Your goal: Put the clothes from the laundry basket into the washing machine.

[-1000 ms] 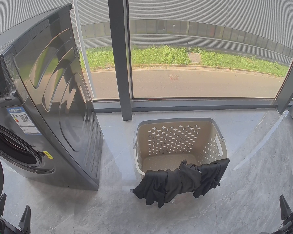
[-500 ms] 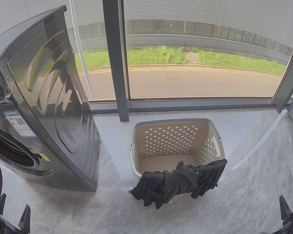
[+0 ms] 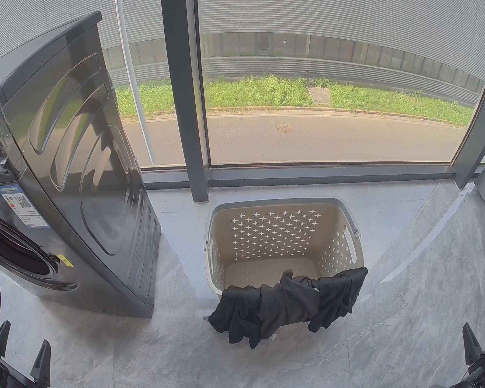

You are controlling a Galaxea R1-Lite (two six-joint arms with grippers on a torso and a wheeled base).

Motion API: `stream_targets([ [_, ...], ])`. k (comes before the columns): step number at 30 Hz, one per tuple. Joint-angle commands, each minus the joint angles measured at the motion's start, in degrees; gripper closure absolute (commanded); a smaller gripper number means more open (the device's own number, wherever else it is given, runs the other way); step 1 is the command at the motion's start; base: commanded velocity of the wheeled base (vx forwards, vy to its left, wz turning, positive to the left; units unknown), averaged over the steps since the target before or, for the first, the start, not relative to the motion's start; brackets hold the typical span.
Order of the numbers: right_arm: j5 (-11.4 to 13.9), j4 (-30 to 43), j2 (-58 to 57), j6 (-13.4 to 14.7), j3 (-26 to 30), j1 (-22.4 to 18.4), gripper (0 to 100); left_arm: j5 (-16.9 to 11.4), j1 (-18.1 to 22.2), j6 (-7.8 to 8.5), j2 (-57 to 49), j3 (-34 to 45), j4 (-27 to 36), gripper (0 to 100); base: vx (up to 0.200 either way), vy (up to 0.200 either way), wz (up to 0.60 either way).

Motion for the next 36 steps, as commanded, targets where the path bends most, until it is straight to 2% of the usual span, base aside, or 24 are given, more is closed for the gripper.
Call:
stream_targets([
  [1,0.0,-0.1,-0.9,0.0,1.0,0.0,0,0.0,0.0,-0.02,-1.0,0.9,0.0,0,0.000,0.000,0.00],
  [13,0.0,0.0,-0.9,0.0,1.0,0.0,0,0.0,0.0,-0.02,-1.0,0.9,0.0,0,0.000,0.000,0.00],
  [23,0.0,-0.1,-0.9,0.0,1.0,0.0,0,-0.7,0.1,2.09,-1.0,1.0,0.1,0,0.000,0.000,0.00],
  [36,0.3,0.5,-0.9,-0.2,0.9,-0.1,0,-0.9,0.0,2.09,-1.0,0.9,0.1,0,0.000,0.000,0.00],
])
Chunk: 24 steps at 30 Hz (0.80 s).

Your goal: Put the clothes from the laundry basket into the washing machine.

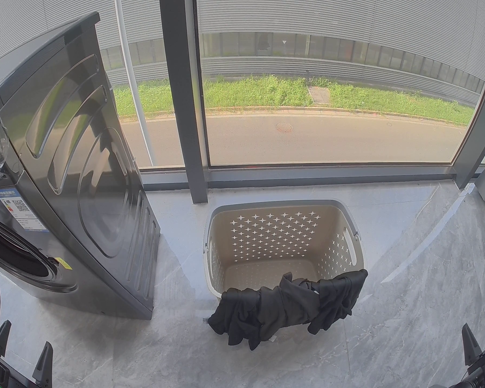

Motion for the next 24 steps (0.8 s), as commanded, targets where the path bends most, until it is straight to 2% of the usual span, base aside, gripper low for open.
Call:
stream_targets([
  [1,0.1,0.4,-0.9,0.0,0.8,0.0,0,0.0,0.0,-0.10,-1.0,0.9,0.0,0,0.000,0.000,0.00],
  [5,0.1,-0.6,-0.9,-0.1,0.9,0.0,0,0.0,0.0,-0.10,-1.0,0.9,0.0,0,0.000,0.000,0.00],
  [7,0.6,-1.9,-0.8,0.1,-4.6,0.2,0,0.0,0.0,-0.18,-1.0,0.9,0.0,0,0.000,0.000,0.00],
  [8,1.2,-1.5,4.1,0.5,-12.4,0.3,0,0.0,0.0,-0.18,-1.0,0.9,0.0,0,0.000,0.000,0.00],
  [9,1.2,-1.5,4.1,0.5,-12.4,0.3,0,0.0,0.0,-0.18,-1.0,0.9,0.0,0,0.000,0.000,0.00],
  [10,1.7,-1.2,12.0,0.5,-18.1,1.2,0,-0.1,0.0,-0.10,-1.0,0.9,0.0,0,0.000,0.000,0.00],
  [11,2.2,-1.2,15.3,0.5,-19.6,2.4,0,-0.5,0.0,-0.10,-1.0,0.9,0.0,0,0.000,0.000,0.00],
  [14,3.4,-1.2,20.2,0.5,-19.9,4.8,0,-0.9,0.0,-0.27,-1.0,0.9,0.0,0,0.000,0.000,0.00],
  [15,4.4,-1.3,27.6,0.5,-19.4,6.8,0,-0.9,0.0,-0.18,-1.0,0.9,0.0,0,0.000,0.000,0.00],
  [16,4.4,-1.3,27.6,0.5,-19.4,6.8,0,-0.9,0.0,-0.18,-1.0,0.9,0.0,0,0.000,0.000,0.00],
  [19,6.1,-3.3,39.3,0.7,-18.7,9.4,0,-0.9,0.0,-0.36,-1.0,0.9,0.0,0,0.000,0.000,0.00],
  [24,8.4,-5.8,50.2,0.8,-18.8,10.5,0,-0.9,0.0,-0.27,-1.0,0.9,0.0,0,0.000,0.000,0.00],
])
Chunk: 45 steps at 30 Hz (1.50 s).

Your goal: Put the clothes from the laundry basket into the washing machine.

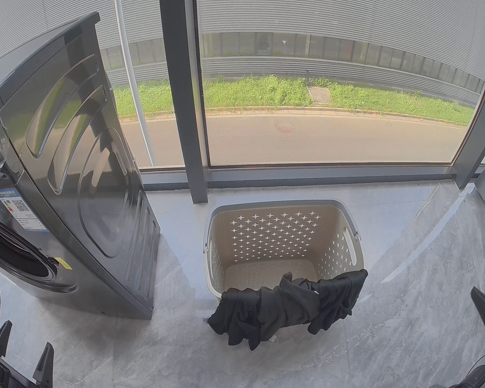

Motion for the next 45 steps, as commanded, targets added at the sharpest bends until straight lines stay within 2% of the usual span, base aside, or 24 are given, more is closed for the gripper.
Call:
stream_targets([
  [1,4.2,-4.1,28.9,0.4,-3.8,5.1,0,-0.2,0.0,-0.03,-1.0,0.9,0.0,0,0.000,0.000,0.00],
  [5,5.7,-7.9,35.5,3.1,-3.8,5.2,0,-0.2,0.0,0.06,-1.0,0.9,0.0,0,0.000,0.000,0.00],
  [8,5.8,-11.7,41.7,6.1,-3.7,6.4,0,-0.3,0.0,-0.03,-1.0,0.9,0.0,0,0.000,0.000,0.00],
  [10,5.7,-13.5,44.0,6.9,-3.5,6.4,0,-0.3,0.0,-0.03,-1.0,0.9,0.1,0,0.000,0.000,0.00],
  [25,5.2,-17.6,57.3,7.2,-3.6,7.1,0,-0.3,0.0,0.06,-1.0,0.9,0.1,0,0.000,0.000,0.00],
  [31,5.1,-21.8,65.3,7.3,-4.1,6.8,0,-0.3,0.0,0.06,-1.0,0.9,0.0,0,0.000,0.000,0.00],
  [38,5.0,-31.1,77.0,7.4,-5.0,6.6,0,-0.3,0.0,0.06,-1.0,0.9,0.0,0,0.000,0.000,0.00],
  [45,4.9,-34.5,84.6,8.1,-7.5,6.6,0,-0.3,0.0,0.06,-1.0,0.9,0.1,0,0.000,0.000,0.00],
])
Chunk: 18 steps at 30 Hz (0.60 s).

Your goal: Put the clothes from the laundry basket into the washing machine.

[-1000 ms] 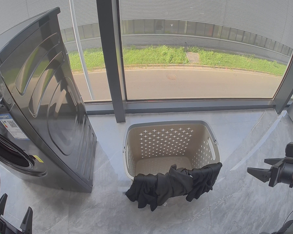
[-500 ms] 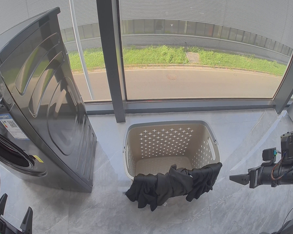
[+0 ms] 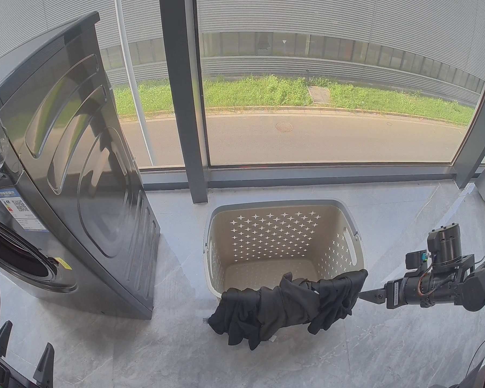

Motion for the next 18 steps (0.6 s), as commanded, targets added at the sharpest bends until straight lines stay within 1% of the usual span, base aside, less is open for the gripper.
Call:
stream_targets([
  [1,-0.1,-1.8,8.4,0.3,-2.8,-0.1,0,0.0,0.0,0.00,-1.0,0.9,0.0,0,0.000,0.000,0.00],
  [6,-0.2,-2.5,11.7,0.9,-5.1,-0.2,0,0.0,0.0,0.00,-1.0,0.9,0.0,0,0.000,0.000,0.00],
  [9,-0.8,-2.5,12.9,1.2,-5.8,-0.3,0,0.0,0.0,-0.09,-1.0,0.9,0.0,0,0.000,0.000,0.00],
  [10,-1.5,-2.9,14.1,1.3,-6.3,-0.3,0,0.0,0.0,-0.09,-1.0,0.9,0.0,0,0.000,0.000,0.00],
  [18,-1.7,-7.8,18.4,1.0,-7.0,0.0,0,-0.1,-0.1,-0.18,-1.0,0.9,0.0,0,0.000,0.000,0.00],
])
